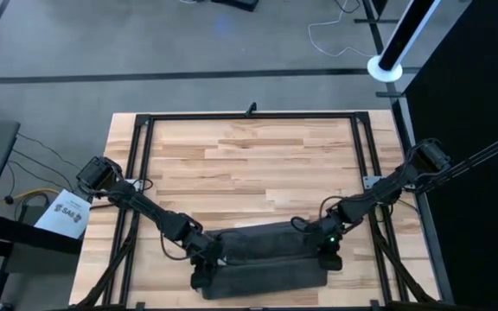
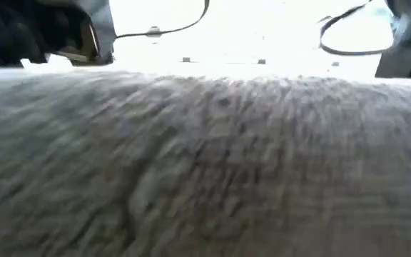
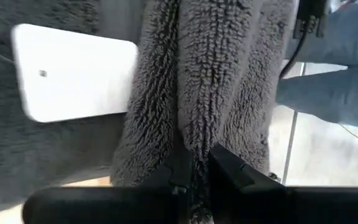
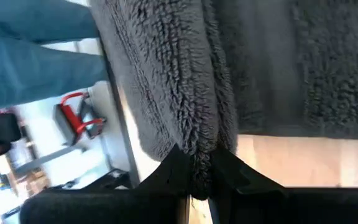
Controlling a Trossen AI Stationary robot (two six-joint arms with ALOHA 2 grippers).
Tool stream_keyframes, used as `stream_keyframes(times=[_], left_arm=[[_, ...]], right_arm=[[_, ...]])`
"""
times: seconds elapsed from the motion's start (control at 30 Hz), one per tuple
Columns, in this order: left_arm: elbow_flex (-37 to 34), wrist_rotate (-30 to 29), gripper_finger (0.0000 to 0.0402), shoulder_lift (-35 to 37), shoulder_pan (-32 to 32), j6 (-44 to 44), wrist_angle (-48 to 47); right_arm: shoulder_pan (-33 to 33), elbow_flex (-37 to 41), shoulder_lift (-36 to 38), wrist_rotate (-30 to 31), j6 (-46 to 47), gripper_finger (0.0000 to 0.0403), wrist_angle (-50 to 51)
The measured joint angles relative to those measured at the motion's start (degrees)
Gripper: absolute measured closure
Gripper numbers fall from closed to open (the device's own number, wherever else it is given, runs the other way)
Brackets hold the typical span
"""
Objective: Roll towel
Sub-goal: Roll the gray towel
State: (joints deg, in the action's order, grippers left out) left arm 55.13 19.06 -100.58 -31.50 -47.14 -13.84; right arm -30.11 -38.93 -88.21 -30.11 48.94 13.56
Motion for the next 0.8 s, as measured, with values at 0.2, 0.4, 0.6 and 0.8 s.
stream_keyframes(times=[0.2, 0.4, 0.6, 0.8], left_arm=[[0.0, -1.5, 0.0383, -1.2, 1.5, -2.4, -3.3], [-0.2, -2.2, 0.0309, -0.4, 1.6, -4.6, -5.2], [1.7, -4.5, 0.0273, 1.8, 2.3, -6.2, -12.7], [4.1, -7.8, 0.028, 4.9, 2.5, -5.9, -17.3]], right_arm=[[-0.3, 0.0, -2.3, 2.5, -0.7, 0.0386, 1.4], [-1.1, 0.0, -1.4, 4.7, 0.6, 0.0349, 3.6], [-1.3, -1.5, 0.5, 4.4, 0.2, 0.0268, 15.5], [-2.3, -6.8, 5.3, 7.9, -1.1, 0.0253, 28.1]])
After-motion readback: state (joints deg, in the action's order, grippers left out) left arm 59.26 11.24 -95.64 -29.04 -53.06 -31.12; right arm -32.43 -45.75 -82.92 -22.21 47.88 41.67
